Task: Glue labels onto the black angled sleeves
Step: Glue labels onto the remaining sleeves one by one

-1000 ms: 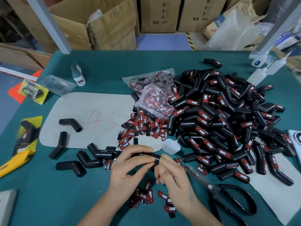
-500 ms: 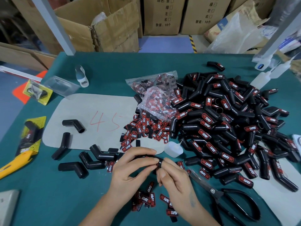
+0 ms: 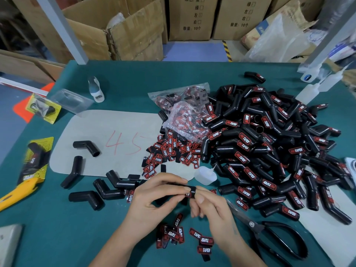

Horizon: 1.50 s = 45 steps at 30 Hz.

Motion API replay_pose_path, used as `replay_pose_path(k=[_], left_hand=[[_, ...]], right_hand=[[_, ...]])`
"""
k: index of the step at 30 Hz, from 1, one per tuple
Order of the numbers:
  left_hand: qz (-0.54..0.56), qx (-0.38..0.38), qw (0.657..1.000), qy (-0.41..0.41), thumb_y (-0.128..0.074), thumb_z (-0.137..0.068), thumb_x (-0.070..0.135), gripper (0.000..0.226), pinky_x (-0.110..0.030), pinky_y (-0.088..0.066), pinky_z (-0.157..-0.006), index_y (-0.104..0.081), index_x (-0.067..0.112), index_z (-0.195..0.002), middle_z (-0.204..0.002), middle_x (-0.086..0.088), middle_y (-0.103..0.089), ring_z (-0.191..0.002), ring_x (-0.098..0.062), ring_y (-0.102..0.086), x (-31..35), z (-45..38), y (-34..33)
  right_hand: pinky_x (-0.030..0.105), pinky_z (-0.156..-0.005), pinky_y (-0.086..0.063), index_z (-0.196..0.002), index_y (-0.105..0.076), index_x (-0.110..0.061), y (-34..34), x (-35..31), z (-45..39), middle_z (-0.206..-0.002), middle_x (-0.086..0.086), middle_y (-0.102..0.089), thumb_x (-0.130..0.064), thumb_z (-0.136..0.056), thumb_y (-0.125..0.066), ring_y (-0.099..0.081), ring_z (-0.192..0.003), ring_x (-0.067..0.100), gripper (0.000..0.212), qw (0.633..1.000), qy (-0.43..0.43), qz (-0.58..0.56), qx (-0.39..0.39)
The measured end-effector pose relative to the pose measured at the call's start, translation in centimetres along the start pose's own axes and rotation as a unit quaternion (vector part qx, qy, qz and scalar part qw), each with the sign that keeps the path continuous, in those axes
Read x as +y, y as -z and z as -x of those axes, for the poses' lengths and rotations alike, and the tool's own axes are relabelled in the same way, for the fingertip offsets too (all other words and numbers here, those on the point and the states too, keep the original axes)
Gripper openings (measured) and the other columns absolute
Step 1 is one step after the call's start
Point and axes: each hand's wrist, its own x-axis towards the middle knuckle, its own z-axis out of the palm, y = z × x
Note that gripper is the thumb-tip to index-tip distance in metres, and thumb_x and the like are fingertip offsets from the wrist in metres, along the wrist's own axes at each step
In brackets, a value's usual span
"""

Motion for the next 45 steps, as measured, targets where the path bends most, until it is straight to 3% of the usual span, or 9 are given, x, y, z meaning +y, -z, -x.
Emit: replay_pose_path(k=[6, 20, 29, 31, 34, 37, 39, 41, 45], left_hand=[[0.034, -0.046, 0.997, 0.046, -0.068, -0.097, 0.012, 0.022, -0.033, -0.063, -0.072, -0.081, 0.019, -0.113, -0.122, 0.004, -0.072, -0.091, -0.022, -0.074, 0.0, 0.1, 0.8], [0.052, -0.089, 0.992, 0.068, -0.06, -0.098, 0.002, 0.032, -0.037, -0.066, -0.078, -0.078, 0.015, -0.121, -0.131, 0.001, -0.069, -0.111, -0.027, -0.07, 0.3, 0.0, 1.5], [0.038, -0.082, 0.994, 0.067, -0.059, -0.099, 0.005, 0.032, -0.039, -0.065, -0.08, -0.078, 0.016, -0.122, -0.138, 0.001, -0.064, -0.106, -0.027, -0.07, 0.3, 0.0, 1.3], [0.028, -0.079, 0.995, 0.057, -0.059, -0.099, 0.004, 0.032, -0.039, -0.065, -0.08, -0.078, 0.016, -0.122, -0.139, 0.003, -0.064, -0.107, -0.025, -0.07, 0.4, -0.1, 1.3], [0.005, -0.073, 0.996, 0.042, -0.061, -0.098, 0.0, 0.032, -0.04, -0.064, -0.081, -0.078, 0.013, -0.121, -0.138, 0.002, -0.065, -0.11, -0.023, -0.07, 0.4, -0.1, 1.1], [-0.027, -0.065, 0.997, 0.029, -0.06, -0.099, 0.005, 0.03, -0.034, -0.06, -0.088, -0.078, 0.013, -0.122, -0.138, 0.0, -0.065, -0.114, -0.02, -0.07, 0.4, -0.3, 1.0], [-0.039, -0.063, 0.997, 0.018, -0.06, -0.099, 0.004, 0.03, -0.027, -0.055, -0.096, -0.077, 0.012, -0.123, -0.137, -0.002, -0.066, -0.118, -0.019, -0.069, 0.3, -0.3, 0.8], [-0.045, -0.065, 0.997, 0.012, -0.062, -0.098, 0.0, 0.031, -0.028, -0.053, -0.1, -0.076, 0.011, -0.124, -0.138, -0.002, -0.065, -0.12, -0.019, -0.068, 0.2, -0.2, 0.6], [-0.037, -0.06, 0.997, 0.009, -0.06, -0.1, 0.004, 0.032, -0.031, -0.056, -0.096, -0.075, 0.012, -0.127, -0.138, 0.001, -0.064, -0.119, -0.021, -0.068, 0.0, 0.0, 0.4]], right_hand=[[0.022, -0.067, -0.037, -0.069, -0.055, -0.009, 0.2, -0.1, -0.1, -0.066, -0.006, -0.054, -0.048, -0.101, -0.041, -0.049, -0.067, 0.014, 0.053, 1.0, -0.02, -0.022, -0.003], [0.017, -0.069, -0.039, -0.063, -0.047, -0.028, 0.5, -0.3, -0.3, -0.064, -0.012, -0.05, -0.045, -0.103, -0.045, -0.051, -0.066, 0.009, 0.043, 0.999, -0.022, -0.021, -0.02], [0.024, -0.068, -0.042, -0.064, -0.05, -0.037, 0.5, -0.3, -0.4, -0.063, -0.011, -0.05, -0.043, -0.102, -0.048, -0.051, -0.066, 0.01, 0.039, 1.0, -0.003, -0.001, -0.011], [0.024, -0.067, -0.04, -0.065, -0.053, -0.03, 0.6, -0.2, -0.4, -0.063, -0.01, -0.049, -0.045, -0.1, -0.05, -0.05, -0.066, 0.01, 0.039, 1.0, -0.004, -0.001, -0.016], [0.019, -0.066, -0.039, -0.086, -0.067, 0.002, 0.5, 0.0, -0.3, -0.065, -0.002, -0.05, -0.047, -0.097, -0.054, -0.048, -0.067, 0.006, 0.053, 0.999, -0.014, -0.022, -0.024], [0.013, -0.07, -0.043, -0.1, -0.08, -0.02, 0.2, -0.3, -0.4, -0.071, -0.014, -0.057, -0.038, -0.096, -0.062, -0.053, -0.07, -0.001, 0.025, 0.999, -0.008, -0.038, -0.018], [0.017, -0.072, -0.044, -0.1, -0.082, -0.031, -0.1, -0.5, -0.4, -0.075, -0.003, -0.064, -0.038, -0.093, -0.068, -0.055, -0.075, 0.001, 0.017, 0.999, -0.001, -0.041, -0.012], [0.028, -0.07, -0.043, -0.097, -0.081, -0.018, -0.1, -0.3, -0.4, -0.082, 0.021, -0.059, -0.042, -0.089, -0.072, -0.051, -0.075, 0.01, 0.027, 0.999, -0.004, -0.042, 0.014], [0.039, -0.064, -0.033, -0.084, -0.063, 0.014, 0.0, 0.4, -0.6, -0.075, 0.024, -0.041, -0.048, -0.092, -0.068, -0.038, -0.069, 0.027, 0.062, 0.999, 0.004, -0.035, 0.038]])
